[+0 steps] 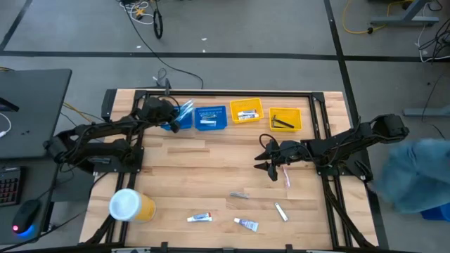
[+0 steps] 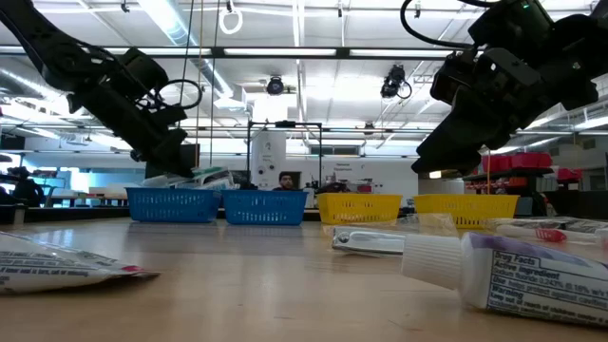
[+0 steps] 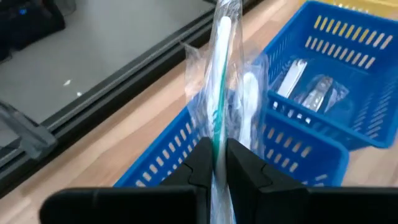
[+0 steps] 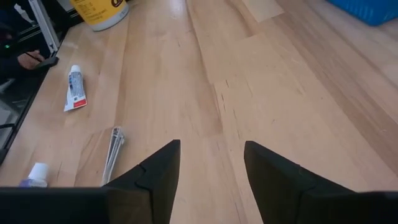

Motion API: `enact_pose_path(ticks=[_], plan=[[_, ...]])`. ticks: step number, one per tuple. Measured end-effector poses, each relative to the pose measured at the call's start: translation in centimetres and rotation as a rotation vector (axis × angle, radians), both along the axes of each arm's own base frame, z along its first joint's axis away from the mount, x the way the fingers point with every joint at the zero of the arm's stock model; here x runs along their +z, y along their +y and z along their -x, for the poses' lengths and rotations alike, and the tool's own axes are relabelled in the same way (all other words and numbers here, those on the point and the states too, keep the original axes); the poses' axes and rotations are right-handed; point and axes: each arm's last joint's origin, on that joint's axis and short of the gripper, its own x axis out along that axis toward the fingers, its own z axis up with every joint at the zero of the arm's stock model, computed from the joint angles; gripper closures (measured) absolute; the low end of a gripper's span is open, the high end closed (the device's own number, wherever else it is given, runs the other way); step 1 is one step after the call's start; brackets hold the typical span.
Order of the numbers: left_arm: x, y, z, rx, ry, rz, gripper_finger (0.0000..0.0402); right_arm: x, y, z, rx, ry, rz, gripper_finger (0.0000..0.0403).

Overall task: Pick & Place Travel size toiletries
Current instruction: Put the green toothbrush into the left blue bin, then put the silver nail cutter into the right blue bin

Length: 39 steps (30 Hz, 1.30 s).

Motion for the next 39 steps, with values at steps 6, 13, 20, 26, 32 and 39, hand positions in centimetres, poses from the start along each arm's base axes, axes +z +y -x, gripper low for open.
enact_pose_path(ticks=[6, 13, 20, 26, 32, 39], plan=[[-1.5, 0.6, -0.3, 0.016, 0.023, 0.031, 0.0365, 0.0, 0.0, 0.0, 0.000, 0.000, 0.000, 0.0208], [-2.7, 0.8, -0.4, 0.058, 0.073, 0.068, 0.0337, 0.0, 0.0, 0.0, 0.000, 0.000, 0.000, 0.0208], [-2.4, 1.1, -0.4, 0.094, 0.064, 0.029, 0.0281, 0.0, 0.0, 0.0, 0.000, 0.000, 0.000, 0.0221], [-2.4, 0.8, -0.7, 0.073, 0.051, 0.033, 0.0243, 0.0, 0.0, 0.0, 0.000, 0.000, 0.000, 0.0229], [-2.2, 0.3, -1.1, 0.073, 0.054, 0.020, 0.0233, 0.0, 0.0, 0.0, 0.000, 0.000, 0.000, 0.0235], [-0.8, -0.2, -0.8, 0.078, 0.002, -0.011, 0.0232, 0.0, 0.0, 0.0, 0.000, 0.000, 0.000, 0.0222]])
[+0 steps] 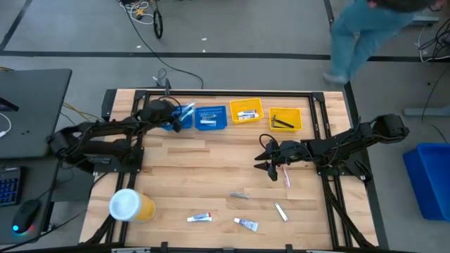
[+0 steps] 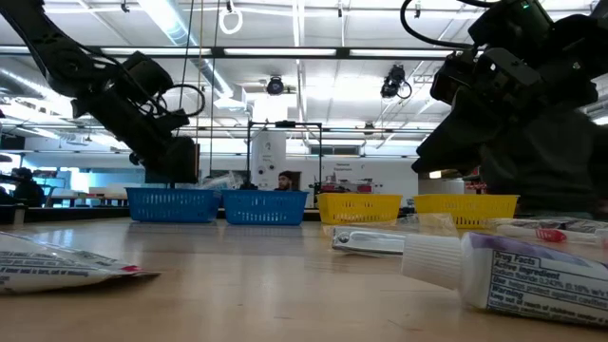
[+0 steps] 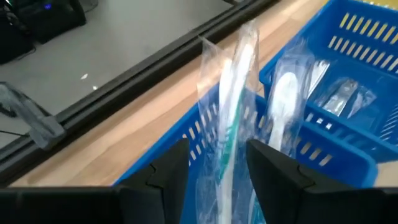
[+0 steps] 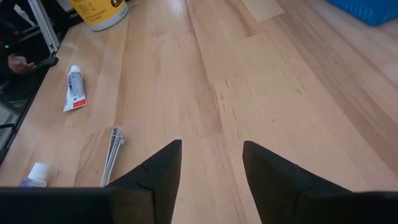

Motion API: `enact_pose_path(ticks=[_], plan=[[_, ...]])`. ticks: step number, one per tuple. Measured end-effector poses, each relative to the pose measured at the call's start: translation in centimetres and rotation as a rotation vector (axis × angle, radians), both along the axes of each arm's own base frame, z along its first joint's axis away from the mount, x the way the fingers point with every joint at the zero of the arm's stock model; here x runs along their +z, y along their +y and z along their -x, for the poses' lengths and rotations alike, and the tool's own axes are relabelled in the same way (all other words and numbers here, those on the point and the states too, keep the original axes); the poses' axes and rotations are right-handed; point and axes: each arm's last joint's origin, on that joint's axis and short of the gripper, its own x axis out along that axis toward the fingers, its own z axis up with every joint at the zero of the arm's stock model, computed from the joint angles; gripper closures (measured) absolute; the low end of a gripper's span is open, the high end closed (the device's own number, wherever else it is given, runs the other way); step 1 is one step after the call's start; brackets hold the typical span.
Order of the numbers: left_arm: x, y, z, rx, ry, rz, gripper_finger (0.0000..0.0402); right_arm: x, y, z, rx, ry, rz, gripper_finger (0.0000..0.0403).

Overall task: Pick & Place Travel size toiletries
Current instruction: Put the silver nail cutter into the right blue bin

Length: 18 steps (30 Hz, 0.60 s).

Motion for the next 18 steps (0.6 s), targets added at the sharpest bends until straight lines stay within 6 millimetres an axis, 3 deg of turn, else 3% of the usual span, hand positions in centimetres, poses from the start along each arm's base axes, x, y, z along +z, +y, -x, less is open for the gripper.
enact_pose_path(ticks=[18], plan=[[4.6, -2.6, 2.0, -0.028, -0.234, -0.068, 0.0232, 0.0, 0.0, 0.0, 0.000, 0.000, 0.000, 0.0163]])
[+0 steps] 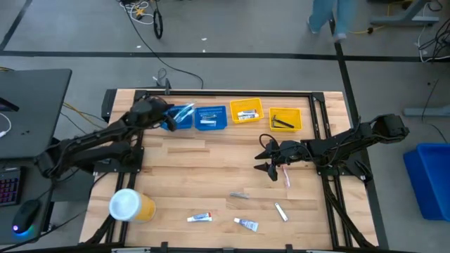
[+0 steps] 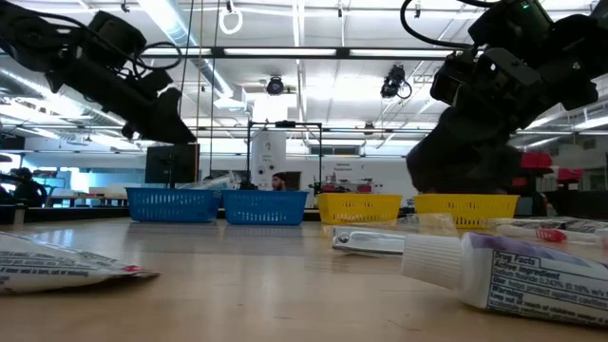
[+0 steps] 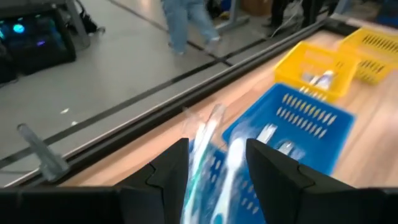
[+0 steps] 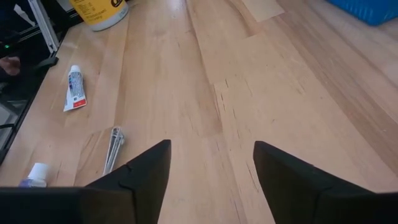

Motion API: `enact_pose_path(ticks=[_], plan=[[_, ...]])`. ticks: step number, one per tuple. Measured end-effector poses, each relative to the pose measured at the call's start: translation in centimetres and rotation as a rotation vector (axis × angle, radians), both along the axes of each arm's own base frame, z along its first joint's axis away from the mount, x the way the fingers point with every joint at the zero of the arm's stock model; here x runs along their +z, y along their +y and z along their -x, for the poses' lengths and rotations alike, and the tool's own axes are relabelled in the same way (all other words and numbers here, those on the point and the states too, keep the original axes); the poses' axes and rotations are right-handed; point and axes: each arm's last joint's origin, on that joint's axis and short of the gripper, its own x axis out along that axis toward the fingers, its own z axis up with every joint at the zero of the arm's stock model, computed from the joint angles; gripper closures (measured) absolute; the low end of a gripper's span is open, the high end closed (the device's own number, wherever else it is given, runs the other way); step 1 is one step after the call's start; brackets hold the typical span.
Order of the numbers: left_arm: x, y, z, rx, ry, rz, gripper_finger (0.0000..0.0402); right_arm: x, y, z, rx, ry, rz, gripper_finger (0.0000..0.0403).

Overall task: Pick & Place Travel size toiletries
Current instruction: Put the silver nail cutter into the right blue bin

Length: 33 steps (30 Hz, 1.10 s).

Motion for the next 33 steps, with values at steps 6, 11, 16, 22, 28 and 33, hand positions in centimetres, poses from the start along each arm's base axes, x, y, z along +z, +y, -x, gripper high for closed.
enact_pose_path(ticks=[6, 11, 16, 22, 28, 33], plan=[[0.6, -1.0, -0.2, -0.050, -0.049, -0.014, 0.0232, 0.0, 0.0, 0.0, 0.000, 0.000, 0.000, 0.0155], [0.7, -1.8, -0.8, -0.098, -0.079, 0.014, 0.0232, 0.0, 0.0, 0.0, 0.000, 0.000, 0.000, 0.0150], [0.9, -2.9, -1.5, -0.171, -0.120, 0.029, 0.0232, 0.0, 0.0, 0.0, 0.000, 0.000, 0.000, 0.0156], [1.9, -4.5, -2.6, -0.276, -0.242, 0.022, 0.0232, 0.0, 0.0, 0.0, 0.000, 0.000, 0.000, 0.0169], [2.4, -6.6, -3.6, -0.406, -0.311, 0.032, 0.0232, 0.0, 0.0, 0.0, 0.000, 0.000, 0.000, 0.0173], [1.9, -8.3, -4.5, -0.439, -0.306, 0.087, 0.0232, 0.0, 0.0, 0.0, 0.000, 0.000, 0.001, 0.0163]])
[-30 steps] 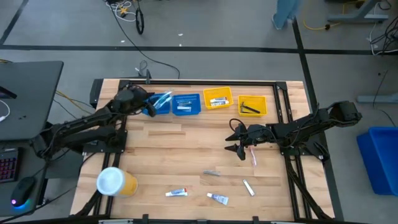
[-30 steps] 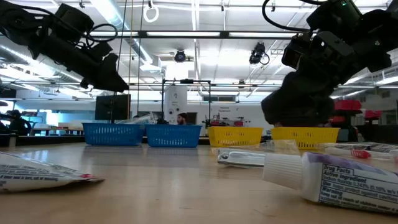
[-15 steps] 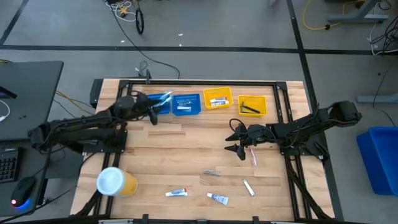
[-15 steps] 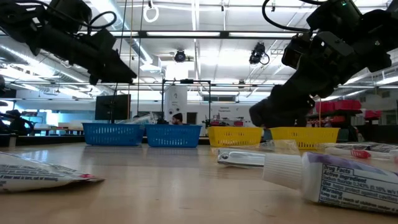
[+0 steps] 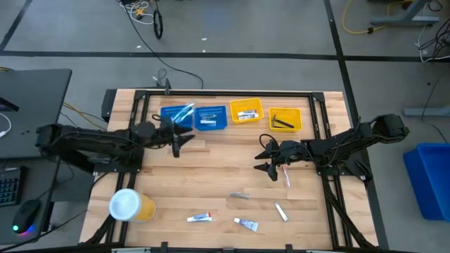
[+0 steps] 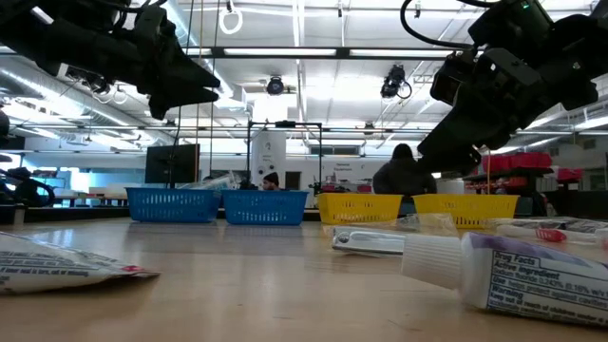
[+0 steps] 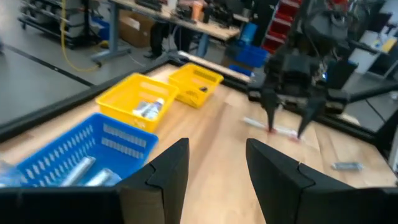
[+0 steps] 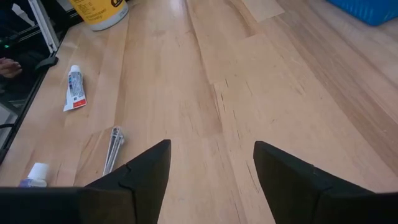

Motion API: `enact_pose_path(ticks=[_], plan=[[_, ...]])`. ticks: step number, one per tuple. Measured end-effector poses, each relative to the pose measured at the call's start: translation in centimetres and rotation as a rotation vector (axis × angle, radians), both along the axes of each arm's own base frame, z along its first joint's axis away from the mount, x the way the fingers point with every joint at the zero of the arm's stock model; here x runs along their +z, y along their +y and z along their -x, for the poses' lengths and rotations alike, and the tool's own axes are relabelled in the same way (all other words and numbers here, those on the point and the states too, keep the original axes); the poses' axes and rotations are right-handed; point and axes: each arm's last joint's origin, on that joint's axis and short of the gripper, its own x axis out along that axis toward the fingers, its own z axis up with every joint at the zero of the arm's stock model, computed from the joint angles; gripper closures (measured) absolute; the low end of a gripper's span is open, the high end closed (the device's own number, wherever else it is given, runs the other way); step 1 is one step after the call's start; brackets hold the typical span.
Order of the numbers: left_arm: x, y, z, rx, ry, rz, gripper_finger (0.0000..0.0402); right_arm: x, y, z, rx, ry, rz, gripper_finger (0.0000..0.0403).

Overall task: Pick & Place Travel size toiletries
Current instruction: Put the silver nail cutter into the right blue bin

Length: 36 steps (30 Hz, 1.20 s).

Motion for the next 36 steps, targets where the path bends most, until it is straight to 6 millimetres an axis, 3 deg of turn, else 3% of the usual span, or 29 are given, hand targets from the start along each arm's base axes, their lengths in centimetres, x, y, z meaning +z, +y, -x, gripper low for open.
enact_pose_path(ticks=[8, 15, 22, 30, 36], plan=[[-1.3, -3.1, -2.1, -0.071, 0.000, 0.025, 0.0233, 0.0, 0.4, 0.0, 0.060, -0.006, 0.071, 0.0149], [-2.8, -6.1, -4.0, -0.090, -0.009, 0.007, 0.0233, 0.0, 1.9, 0.3, 0.133, -0.009, 0.075, 0.0164], [-4.0, -9.2, -7.4, -0.153, 0.052, -0.014, 0.0233, 0.0, 3.3, 0.6, 0.156, -0.015, 0.103, 0.0171], [-4.2, -12.4, -11.8, -0.232, 0.090, -0.100, 0.0233, 0.2, 4.6, 0.8, 0.203, -0.038, 0.093, 0.0143], [-3.4, -13.7, -13.3, -0.305, 0.069, -0.086, 0.0233, -0.3, 6.1, 0.5, 0.247, -0.087, 0.100, 0.0131]])
